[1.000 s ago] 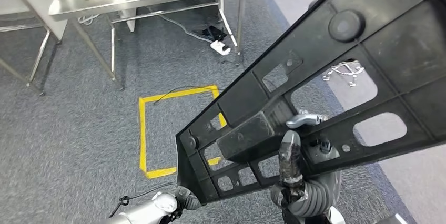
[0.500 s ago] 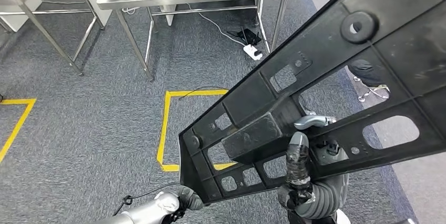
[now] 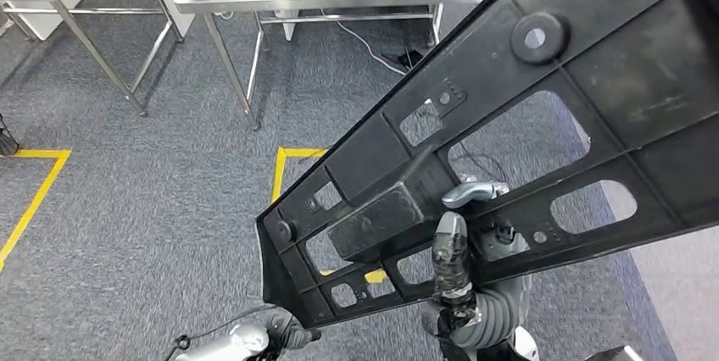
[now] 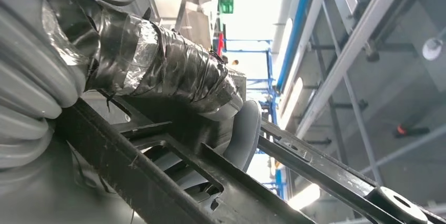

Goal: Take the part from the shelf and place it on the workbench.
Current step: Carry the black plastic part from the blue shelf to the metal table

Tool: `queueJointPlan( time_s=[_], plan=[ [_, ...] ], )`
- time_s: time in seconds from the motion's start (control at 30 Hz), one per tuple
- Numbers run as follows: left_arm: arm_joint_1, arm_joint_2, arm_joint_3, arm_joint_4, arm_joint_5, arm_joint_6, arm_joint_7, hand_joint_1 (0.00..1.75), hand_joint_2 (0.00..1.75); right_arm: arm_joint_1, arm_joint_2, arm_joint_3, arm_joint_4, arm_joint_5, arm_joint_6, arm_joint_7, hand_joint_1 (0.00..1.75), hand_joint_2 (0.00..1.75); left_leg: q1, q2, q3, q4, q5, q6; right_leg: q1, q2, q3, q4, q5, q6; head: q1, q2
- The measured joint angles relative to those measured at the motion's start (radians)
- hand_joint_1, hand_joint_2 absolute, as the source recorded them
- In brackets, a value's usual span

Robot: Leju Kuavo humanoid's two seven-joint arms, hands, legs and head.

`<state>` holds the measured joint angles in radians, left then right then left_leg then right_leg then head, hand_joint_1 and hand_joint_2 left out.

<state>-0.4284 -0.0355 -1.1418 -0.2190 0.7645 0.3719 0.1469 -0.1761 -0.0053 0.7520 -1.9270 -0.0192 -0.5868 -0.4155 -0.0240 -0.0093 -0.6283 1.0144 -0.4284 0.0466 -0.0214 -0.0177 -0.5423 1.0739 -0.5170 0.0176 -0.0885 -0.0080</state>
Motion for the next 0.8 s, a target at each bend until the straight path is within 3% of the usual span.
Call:
queueJointPlan(
  time_s=[0.07, 0.17, 0.2, 0.23, 0.3, 0.37, 0.47, 0.53, 0.6, 0.67, 0.7, 0.73, 0.8],
  plan=[
    [0.0, 0.002, 0.0, 0.0, 0.0, 0.003, 0.004, 0.0, 1.75, -0.006, 0.0, 0.002, 0.004, -0.002, -0.003, 0.007, 1.75, 1.75, 0.004, -0.003, 0.024, -0.008, -0.006, 0.011, 0.001, 0.006, -0.038, 0.072, -0.027, 0.004, 0.005, 0.0],
    [0.005, 0.002, 0.0, 0.0, 0.0, 0.005, 0.005, 0.0, 1.75, -0.007, 0.0, 0.003, 0.012, -0.004, -0.008, 0.01, 1.75, 1.75, 0.005, -0.007, 0.036, -0.007, -0.021, 0.018, 0.002, 0.013, -0.152, 0.227, -0.081, 0.012, 0.011, 0.0],
    [0.008, 0.003, 0.0, 0.0, 0.0, 0.005, 0.006, 0.0, 1.75, -0.007, 0.0, 0.003, 0.015, -0.004, -0.008, 0.01, 1.75, 1.75, 0.005, -0.01, 0.041, -0.006, -0.028, 0.017, 0.002, 0.013, -0.173, 0.237, -0.074, 0.014, 0.011, 0.0],
    [0.011, 0.003, 0.0, 0.0, 0.0, 0.005, 0.006, 0.0, 1.75, -0.007, 0.0, 0.004, 0.018, -0.004, -0.008, 0.01, 1.75, 1.75, 0.006, -0.012, 0.049, -0.003, -0.035, 0.015, 0.002, 0.014, -0.176, 0.212, -0.045, 0.015, 0.011, 0.0],
    [0.013, 0.003, 0.0, 0.0, 0.0, 0.005, 0.006, 0.0, 1.75, -0.007, 0.0, 0.004, 0.022, -0.004, -0.008, 0.01, 1.75, 1.75, 0.008, -0.016, 0.065, 0.002, -0.052, 0.01, 0.001, 0.015, -0.141, 0.091, 0.045, 0.014, 0.012, 0.0],
    [0.012, 0.002, 0.0, 0.0, -0.001, 0.006, 0.006, 0.0, 1.75, -0.008, 0.0, 0.005, 0.025, -0.005, -0.01, 0.01, 1.75, 1.75, 0.008, -0.019, 0.072, 0.008, -0.067, 0.0, 0.006, 0.018, -0.112, -0.003, 0.079, 0.006, 0.013, 0.0],
    [0.014, 0.002, 0.0, 0.0, -0.002, 0.01, 0.007, 0.0, 1.75, -0.008, 0.0, 0.007, 0.029, -0.006, -0.012, 0.012, 1.75, 1.75, 0.006, -0.018, 0.078, 0.012, -0.076, -0.015, 0.008, 0.018, -0.1, -0.025, 0.082, -0.015, 0.013, 0.0],
    [0.015, 0.001, 0.0, 0.0, -0.002, 0.013, 0.008, 0.0, 1.75, -0.009, 0.0, 0.009, 0.029, -0.008, -0.013, 0.014, 1.75, 1.75, 0.008, -0.014, 0.064, 0.049, -0.078, -0.023, 0.005, 0.017, -0.084, -0.033, 0.083, -0.025, 0.012, 0.0],
    [0.015, -0.002, 0.0, 0.0, -0.002, 0.015, 0.008, 0.0, 1.75, -0.01, 0.0, 0.011, 0.029, -0.01, -0.015, 0.017, 1.75, 1.75, 0.013, -0.008, 0.002, 0.154, -0.099, -0.034, 0.004, 0.014, -0.068, -0.04, 0.076, -0.032, 0.012, 0.0],
    [0.019, -0.003, 0.0, 0.0, -0.001, 0.015, 0.008, 0.0, 1.75, -0.011, 0.0, 0.013, 0.03, -0.012, -0.017, 0.021, 1.75, 1.75, 0.02, -0.006, -0.078, 0.263, -0.142, -0.043, 0.003, 0.013, -0.056, -0.041, 0.064, -0.035, 0.011, 0.0],
    [0.022, -0.003, 0.0, 0.0, -0.001, 0.015, 0.008, 0.0, 1.75, -0.01, 0.0, 0.014, 0.031, -0.013, -0.018, 0.024, 1.75, 1.75, 0.024, -0.006, -0.103, 0.282, -0.152, -0.047, 0.003, 0.014, -0.048, -0.041, 0.058, -0.034, 0.011, 0.0],
    [0.025, -0.003, 0.0, 0.0, -0.001, 0.015, 0.008, 0.0, 1.75, -0.01, 0.0, 0.015, 0.032, -0.013, -0.02, 0.026, 1.75, 1.75, 0.027, -0.005, -0.111, 0.268, -0.141, -0.049, 0.003, 0.015, -0.04, -0.041, 0.051, -0.032, 0.011, 0.0],
    [0.027, -0.004, 0.0, 0.0, -0.004, 0.013, 0.009, 0.0, 1.75, -0.009, 0.0, 0.017, 0.033, -0.012, -0.026, 0.027, 1.75, 1.75, 0.031, -0.002, -0.08, 0.153, -0.06, -0.049, 0.002, 0.016, -0.019, -0.041, 0.036, -0.027, 0.011, 0.0]
  ],
)
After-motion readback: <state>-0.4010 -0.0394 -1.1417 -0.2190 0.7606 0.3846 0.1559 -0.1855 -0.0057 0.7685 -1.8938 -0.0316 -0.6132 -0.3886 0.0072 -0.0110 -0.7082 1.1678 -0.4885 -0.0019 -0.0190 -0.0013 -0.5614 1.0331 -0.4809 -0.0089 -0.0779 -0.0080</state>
